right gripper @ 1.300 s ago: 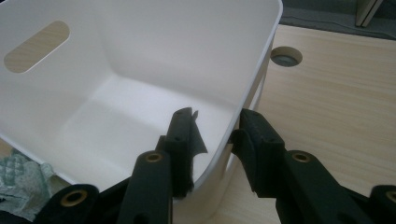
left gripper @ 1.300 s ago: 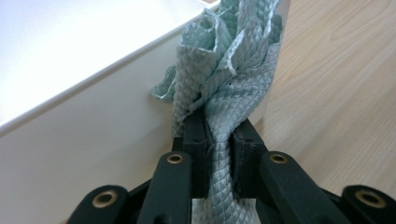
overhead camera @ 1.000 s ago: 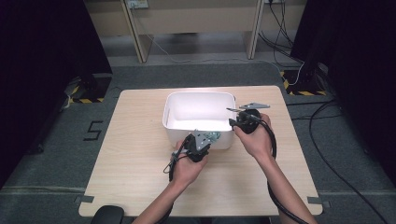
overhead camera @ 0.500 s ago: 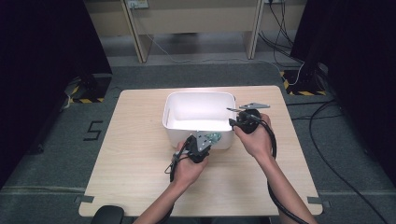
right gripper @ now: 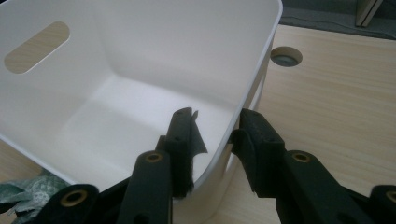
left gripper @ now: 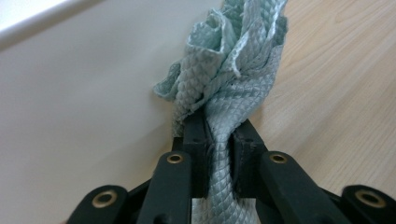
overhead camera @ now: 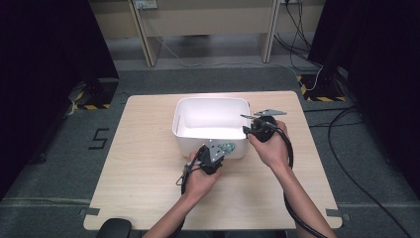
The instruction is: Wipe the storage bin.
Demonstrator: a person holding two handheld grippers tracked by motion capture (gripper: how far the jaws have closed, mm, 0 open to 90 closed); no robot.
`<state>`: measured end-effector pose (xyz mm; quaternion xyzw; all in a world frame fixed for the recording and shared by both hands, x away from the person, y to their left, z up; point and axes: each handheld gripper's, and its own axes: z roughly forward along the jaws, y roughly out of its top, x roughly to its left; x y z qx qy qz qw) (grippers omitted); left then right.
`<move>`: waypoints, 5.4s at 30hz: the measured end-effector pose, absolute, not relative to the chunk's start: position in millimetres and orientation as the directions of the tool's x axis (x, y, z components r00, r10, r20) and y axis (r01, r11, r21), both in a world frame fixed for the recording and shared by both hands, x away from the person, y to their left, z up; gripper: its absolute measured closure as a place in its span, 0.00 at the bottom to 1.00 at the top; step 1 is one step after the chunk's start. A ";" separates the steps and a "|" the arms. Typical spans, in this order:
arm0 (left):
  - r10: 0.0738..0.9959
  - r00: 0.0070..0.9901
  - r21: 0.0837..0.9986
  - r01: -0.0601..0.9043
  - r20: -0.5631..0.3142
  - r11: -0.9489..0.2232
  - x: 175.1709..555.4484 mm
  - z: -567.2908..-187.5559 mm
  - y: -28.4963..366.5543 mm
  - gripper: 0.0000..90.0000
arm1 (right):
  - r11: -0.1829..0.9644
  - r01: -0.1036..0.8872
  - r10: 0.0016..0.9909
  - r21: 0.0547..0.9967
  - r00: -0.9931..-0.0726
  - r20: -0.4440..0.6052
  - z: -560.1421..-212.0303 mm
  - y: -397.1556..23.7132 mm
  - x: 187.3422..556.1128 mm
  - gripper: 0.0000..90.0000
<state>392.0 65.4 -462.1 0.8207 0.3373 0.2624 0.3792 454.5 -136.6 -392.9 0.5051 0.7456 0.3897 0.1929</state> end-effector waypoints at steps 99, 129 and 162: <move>0.723 0.662 0.724 0.398 0.198 -0.564 401.8 -499.2 47.2 0.88 | 0.189 0.602 0.900 0.776 -0.423 0.109 -394.6 -133.9 454.2 0.73; 0.728 0.661 0.782 0.350 0.185 -0.516 394.9 -461.4 45.9 0.88 | 0.181 0.601 0.902 0.779 -0.417 0.113 -395.7 -133.4 454.8 0.73; 0.723 0.661 0.808 0.308 0.199 -0.503 389.6 -438.6 39.5 0.87 | 0.177 0.602 0.903 0.779 -0.414 0.115 -395.9 -133.3 455.2 0.73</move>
